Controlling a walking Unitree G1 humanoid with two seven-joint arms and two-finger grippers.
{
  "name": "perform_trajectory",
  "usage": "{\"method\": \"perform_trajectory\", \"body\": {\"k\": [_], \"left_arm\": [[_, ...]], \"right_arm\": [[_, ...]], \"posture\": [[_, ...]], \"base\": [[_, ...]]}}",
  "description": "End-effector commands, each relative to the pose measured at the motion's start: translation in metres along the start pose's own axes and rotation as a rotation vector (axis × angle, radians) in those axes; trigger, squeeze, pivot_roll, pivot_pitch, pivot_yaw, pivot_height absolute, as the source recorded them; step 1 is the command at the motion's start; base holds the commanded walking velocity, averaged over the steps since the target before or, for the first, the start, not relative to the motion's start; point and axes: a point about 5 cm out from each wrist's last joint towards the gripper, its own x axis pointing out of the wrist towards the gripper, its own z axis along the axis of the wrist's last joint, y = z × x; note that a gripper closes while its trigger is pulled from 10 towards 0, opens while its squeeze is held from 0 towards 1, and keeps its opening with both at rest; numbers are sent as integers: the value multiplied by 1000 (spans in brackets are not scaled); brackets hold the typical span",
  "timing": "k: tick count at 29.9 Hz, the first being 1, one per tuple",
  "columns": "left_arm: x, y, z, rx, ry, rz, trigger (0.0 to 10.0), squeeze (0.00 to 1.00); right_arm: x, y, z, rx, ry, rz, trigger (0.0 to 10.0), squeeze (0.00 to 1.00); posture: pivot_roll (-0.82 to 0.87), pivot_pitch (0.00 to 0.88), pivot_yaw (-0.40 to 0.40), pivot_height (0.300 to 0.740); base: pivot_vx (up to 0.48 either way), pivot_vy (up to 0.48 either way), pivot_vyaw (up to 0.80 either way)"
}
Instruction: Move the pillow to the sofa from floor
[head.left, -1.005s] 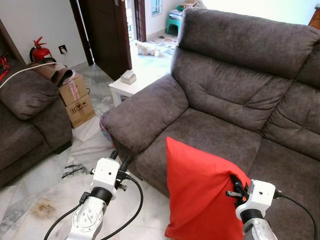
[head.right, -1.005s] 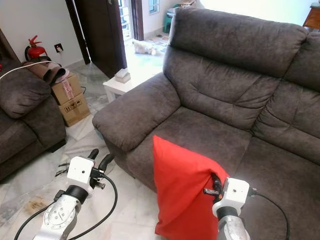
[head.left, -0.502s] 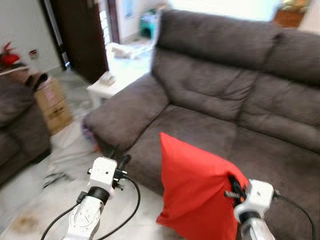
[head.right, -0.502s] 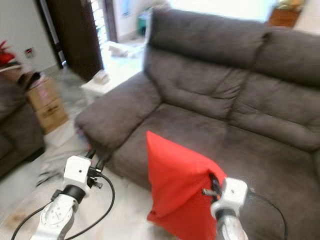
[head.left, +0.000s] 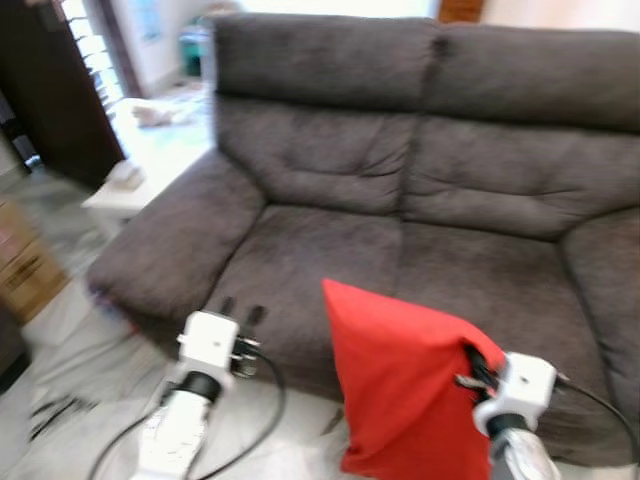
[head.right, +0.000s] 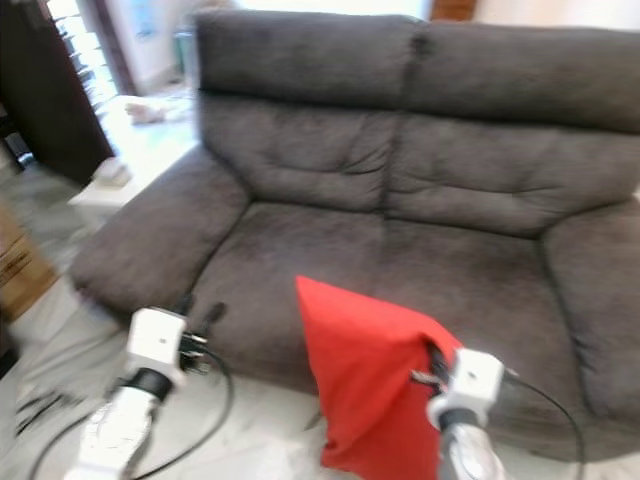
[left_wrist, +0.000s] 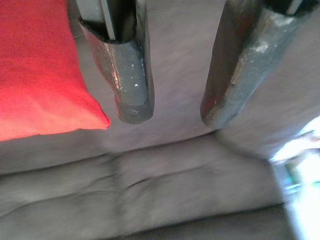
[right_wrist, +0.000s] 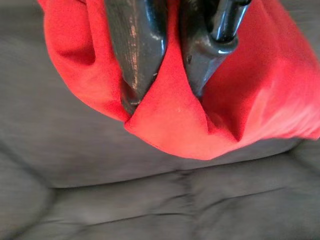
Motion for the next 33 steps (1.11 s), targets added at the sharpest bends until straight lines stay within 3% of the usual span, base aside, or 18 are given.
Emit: {"method": "perform_trajectory", "body": {"k": [1, 7, 10, 12, 13, 15, 17, 24, 32, 33], "left_arm": [[-4, 8, -5, 4, 29, 19, 10000, 0], [-6, 6, -8, 3, 49, -51, 10000, 0], [-7, 8, -12, 5, 88, -109, 10000, 0], [-10, 15, -20, 29, 153, -188, 10000, 0], [-10, 15, -20, 29, 153, -188, 10000, 0], [-15, 23, -25, 89, 197, -254, 10000, 0], [-17, 26, -25, 90, 206, -267, 10000, 0], [-32, 38, -36, 195, 337, -496, 10000, 0], [-41, 46, -31, 234, 370, -637, 10000, 0], [-42, 47, -29, 227, 374, -657, 10000, 180]], "right_arm": [[9, 11, 24, -9, -120, 38, 10000, 0], [10, 11, 26, -15, -129, 54, 10000, 0], [11, 17, 26, -45, -121, 139, 10000, 0], [12, 29, 20, -109, -72, 263, 10000, 0], [12, 29, 20, -109, -72, 263, 10000, 0], [14, 37, 17, -235, -31, 399, 10000, 0], [14, 40, 18, -255, -22, 453, 10000, 0], [5, 54, 13, -473, 112, 877, 10000, 0], [4, 54, 18, -552, 163, 1044, 10000, 0], [5, 55, 20, -558, 163, 1060, 10000, 0]], "posture": [[97, 59, 10, 740], [97, 59, 10, 740], [94, 59, 13, 740], [95, 58, 14, 740], [95, 58, 14, 740], [98, 56, 16, 740], [101, 57, 18, 740], [108, 55, 17, 740], [125, 48, 17, 740], [130, 43, 16, 740]], "base": [[0, 0, -788], [0, 0, -788], [0, 0, 0], [0, 0, 0], [0, 0, 0], [0, 0, 0], [0, 0, 0], [0, 0, 0], [0, 0, 0], [0, 0, 0]]}}
